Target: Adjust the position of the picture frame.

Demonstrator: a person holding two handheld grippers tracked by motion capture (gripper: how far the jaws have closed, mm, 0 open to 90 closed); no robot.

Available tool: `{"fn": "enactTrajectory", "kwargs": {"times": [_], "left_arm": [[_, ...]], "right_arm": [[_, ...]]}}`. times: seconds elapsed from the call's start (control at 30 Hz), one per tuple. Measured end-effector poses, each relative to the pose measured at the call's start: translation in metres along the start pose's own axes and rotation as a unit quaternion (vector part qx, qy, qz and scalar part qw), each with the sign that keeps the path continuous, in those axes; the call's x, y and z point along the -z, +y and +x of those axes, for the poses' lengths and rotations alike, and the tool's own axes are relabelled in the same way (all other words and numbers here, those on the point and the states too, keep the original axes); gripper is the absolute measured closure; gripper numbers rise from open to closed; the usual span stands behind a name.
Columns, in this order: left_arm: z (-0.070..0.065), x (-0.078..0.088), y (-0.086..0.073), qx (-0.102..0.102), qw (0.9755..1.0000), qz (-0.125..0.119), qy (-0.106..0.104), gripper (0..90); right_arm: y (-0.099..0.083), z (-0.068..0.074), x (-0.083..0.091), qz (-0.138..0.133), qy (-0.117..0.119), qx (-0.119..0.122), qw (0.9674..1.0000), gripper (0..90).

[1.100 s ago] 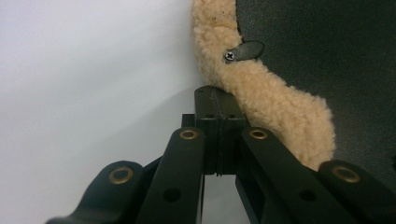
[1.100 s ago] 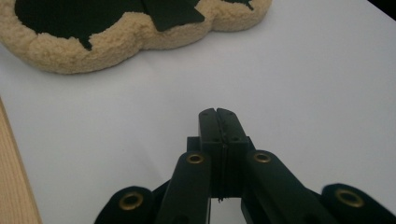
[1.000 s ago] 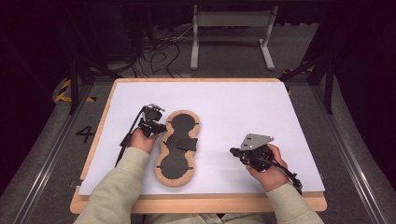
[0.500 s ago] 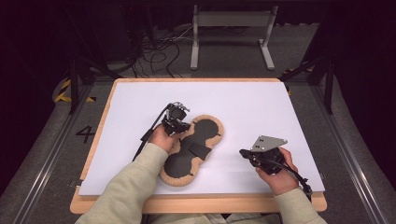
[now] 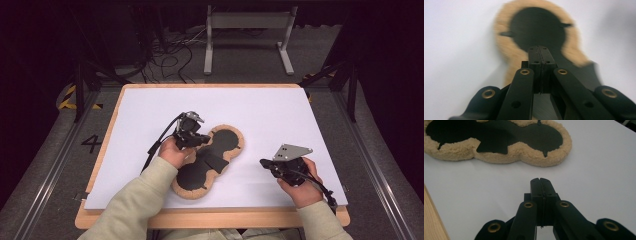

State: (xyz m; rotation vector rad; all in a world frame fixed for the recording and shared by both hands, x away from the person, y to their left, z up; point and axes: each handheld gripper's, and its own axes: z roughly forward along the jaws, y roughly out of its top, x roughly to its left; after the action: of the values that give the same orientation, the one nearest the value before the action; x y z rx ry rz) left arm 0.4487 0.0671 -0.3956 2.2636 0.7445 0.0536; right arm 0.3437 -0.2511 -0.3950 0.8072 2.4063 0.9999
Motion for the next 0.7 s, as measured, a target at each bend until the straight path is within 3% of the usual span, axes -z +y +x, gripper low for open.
{"fn": "enactTrajectory", "kwargs": {"times": [0.23, 0.37, 0.4, 0.53, 0.6, 0.7], "left_arm": [[-0.037, 0.018, -0.016, -0.043, 0.9976, 0.024, -0.049, 90.0], [-0.058, 0.022, -0.023, -0.076, 0.9944, 0.044, -0.06, 90.0], [-0.058, 0.022, -0.023, -0.076, 0.9944, 0.044, -0.06, 90.0], [-0.072, 0.019, -0.029, -0.098, 0.9896, 0.076, -0.074, 90.0], [-0.077, 0.013, -0.033, -0.11, 0.9849, 0.1, -0.088, 90.0], [-0.08, 0.005, -0.037, -0.115, 0.9798, 0.126, -0.104, 90.0]], "right_arm": [[0.008, -0.005, -0.004, -0.012, 0.009, 0.001, 0.9999, 90.0], [0.012, -0.006, -0.005, -0.015, 0.013, 0.004, 0.9998, 90.0], [0.012, -0.006, -0.005, -0.015, 0.013, 0.004, 0.9998, 90.0], [0.013, -0.006, -0.006, -0.017, 0.015, 0.002, 0.9997, 90.0], [0.013, -0.007, -0.007, -0.017, 0.015, 0.002, 0.9997, 90.0], [0.014, -0.007, -0.008, -0.017, 0.016, 0.002, 0.9997, 90.0]]}}
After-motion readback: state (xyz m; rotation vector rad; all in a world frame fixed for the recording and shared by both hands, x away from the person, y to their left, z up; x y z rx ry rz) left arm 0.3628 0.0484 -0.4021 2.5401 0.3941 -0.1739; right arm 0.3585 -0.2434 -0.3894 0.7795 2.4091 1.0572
